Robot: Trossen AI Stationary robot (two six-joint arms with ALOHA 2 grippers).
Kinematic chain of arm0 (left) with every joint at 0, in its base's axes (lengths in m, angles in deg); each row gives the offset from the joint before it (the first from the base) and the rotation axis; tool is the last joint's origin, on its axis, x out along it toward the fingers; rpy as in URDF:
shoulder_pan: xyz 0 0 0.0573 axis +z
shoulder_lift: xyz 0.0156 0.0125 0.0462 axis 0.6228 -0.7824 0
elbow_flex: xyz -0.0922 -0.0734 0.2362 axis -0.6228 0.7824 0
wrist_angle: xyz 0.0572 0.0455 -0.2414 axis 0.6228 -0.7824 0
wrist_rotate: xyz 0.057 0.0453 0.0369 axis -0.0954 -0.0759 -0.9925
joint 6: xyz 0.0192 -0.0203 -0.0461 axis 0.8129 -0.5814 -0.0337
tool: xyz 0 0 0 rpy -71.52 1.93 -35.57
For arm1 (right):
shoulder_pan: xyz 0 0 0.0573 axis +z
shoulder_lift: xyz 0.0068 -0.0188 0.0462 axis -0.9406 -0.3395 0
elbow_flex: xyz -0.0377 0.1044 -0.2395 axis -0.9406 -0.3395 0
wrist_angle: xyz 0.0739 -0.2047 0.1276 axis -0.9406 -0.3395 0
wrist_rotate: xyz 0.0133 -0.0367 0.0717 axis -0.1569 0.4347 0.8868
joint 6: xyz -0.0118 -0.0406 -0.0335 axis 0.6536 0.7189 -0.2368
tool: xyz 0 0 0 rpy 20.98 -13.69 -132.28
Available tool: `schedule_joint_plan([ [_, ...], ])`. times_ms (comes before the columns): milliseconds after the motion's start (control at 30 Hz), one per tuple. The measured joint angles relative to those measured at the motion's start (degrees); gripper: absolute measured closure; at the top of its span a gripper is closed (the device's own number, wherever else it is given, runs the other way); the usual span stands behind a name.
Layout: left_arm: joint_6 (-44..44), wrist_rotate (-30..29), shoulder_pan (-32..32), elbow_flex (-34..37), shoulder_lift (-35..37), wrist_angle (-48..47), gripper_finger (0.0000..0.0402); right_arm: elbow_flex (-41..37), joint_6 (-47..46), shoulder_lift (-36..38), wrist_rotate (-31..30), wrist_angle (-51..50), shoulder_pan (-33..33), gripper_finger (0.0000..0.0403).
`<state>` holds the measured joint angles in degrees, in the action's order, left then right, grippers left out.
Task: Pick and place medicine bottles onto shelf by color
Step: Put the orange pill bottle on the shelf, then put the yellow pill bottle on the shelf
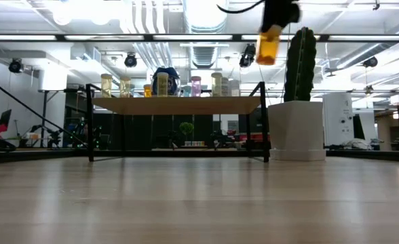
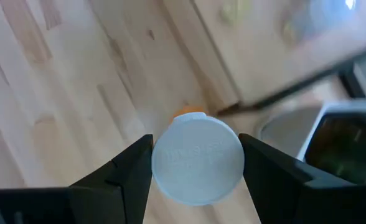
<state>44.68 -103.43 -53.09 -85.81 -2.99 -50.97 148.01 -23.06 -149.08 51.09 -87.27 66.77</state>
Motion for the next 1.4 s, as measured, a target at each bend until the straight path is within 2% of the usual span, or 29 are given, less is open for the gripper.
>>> schedule_joint_plan([
  [167, 0.1, 0.0, 0.0, 0.0, 1.3, -2.5, 0.0169, 6.0, 9.9, -5.6, 0.4, 0.2, -6.3, 0.0195],
  [433, 2.5, -0.6, 0.0, 0.0, 2.3, -3.0, 0.0169, 10.6, 17.5, -12.9, 2.2, 0.1, -11.9, 0.0195],
  [933, 2.5, -0.6, 0.0, 0.0, 2.5, -2.9, 0.0169, 9.6, 19.6, -15.6, 2.6, 0.4, -15.0, 0.0192],
  [1400, 2.9, -0.9, 0.0, 0.0, 2.5, -3.0, 0.0169, 11.0, 16.6, -15.2, 2.1, 2.0, -15.8, 0.0128],
])
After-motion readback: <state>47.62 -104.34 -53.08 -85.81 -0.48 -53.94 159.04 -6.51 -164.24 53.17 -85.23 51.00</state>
